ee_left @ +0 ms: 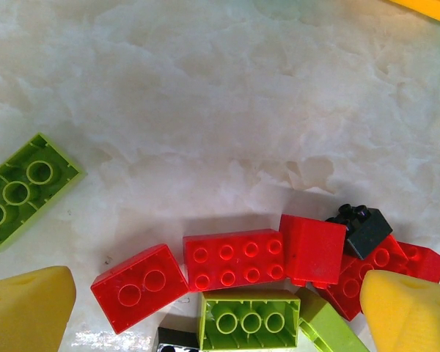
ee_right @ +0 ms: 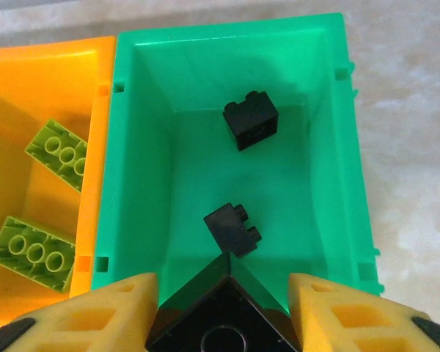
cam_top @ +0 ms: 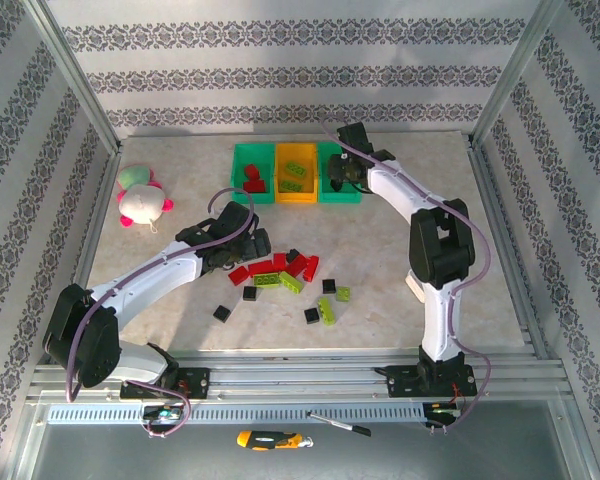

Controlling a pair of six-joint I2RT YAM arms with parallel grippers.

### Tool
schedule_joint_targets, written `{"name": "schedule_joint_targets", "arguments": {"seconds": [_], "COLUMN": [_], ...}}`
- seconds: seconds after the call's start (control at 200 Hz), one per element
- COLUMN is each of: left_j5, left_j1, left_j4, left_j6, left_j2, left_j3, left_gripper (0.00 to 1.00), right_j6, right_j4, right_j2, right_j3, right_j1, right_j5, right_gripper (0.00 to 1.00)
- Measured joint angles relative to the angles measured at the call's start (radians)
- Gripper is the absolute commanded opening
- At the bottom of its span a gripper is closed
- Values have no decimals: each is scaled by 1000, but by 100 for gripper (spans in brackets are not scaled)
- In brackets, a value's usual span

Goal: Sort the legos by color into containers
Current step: Place the lego in the container, then pick up the lego from the middle-left of the table.

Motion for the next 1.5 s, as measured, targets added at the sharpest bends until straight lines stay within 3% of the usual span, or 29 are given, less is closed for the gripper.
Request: {"name": "schedule_joint_targets", "arguments": {"seconds": [0.155,0.295,0.455,0.744,0.999,1.299,1.499], "left_j5": [-16,-63,-170,-304,-270,-186,-137], "left_j1": [0,0,0,27,117,182,207], "left_j4": [-2,-24,-100,-192,-175,-113,-79], "left_j6": [0,0,-38,-188,-266,-291,-293], "left_j2": [6,8,22,86,191,316,354], "left_j3": [0,0,2,3,17,48,58], "left_gripper": [99,99,99,99,99,100,87], "right_j6": [-18,-34,-60,-90,-115,-112,-111], "right_j4": [-26,-27,-17,40,47,66,69], "right_j2": [14,-24,-222,-566,-621,-631,-631], "right_j3": [20,-19,-208,-497,-647,-676,-676], "right_j1": [0,8,66,271,427,433,433], "right_j5": [-4,-2,14,21,40,47,47], "right_gripper": [67,72,74,78,80,80,80]}}
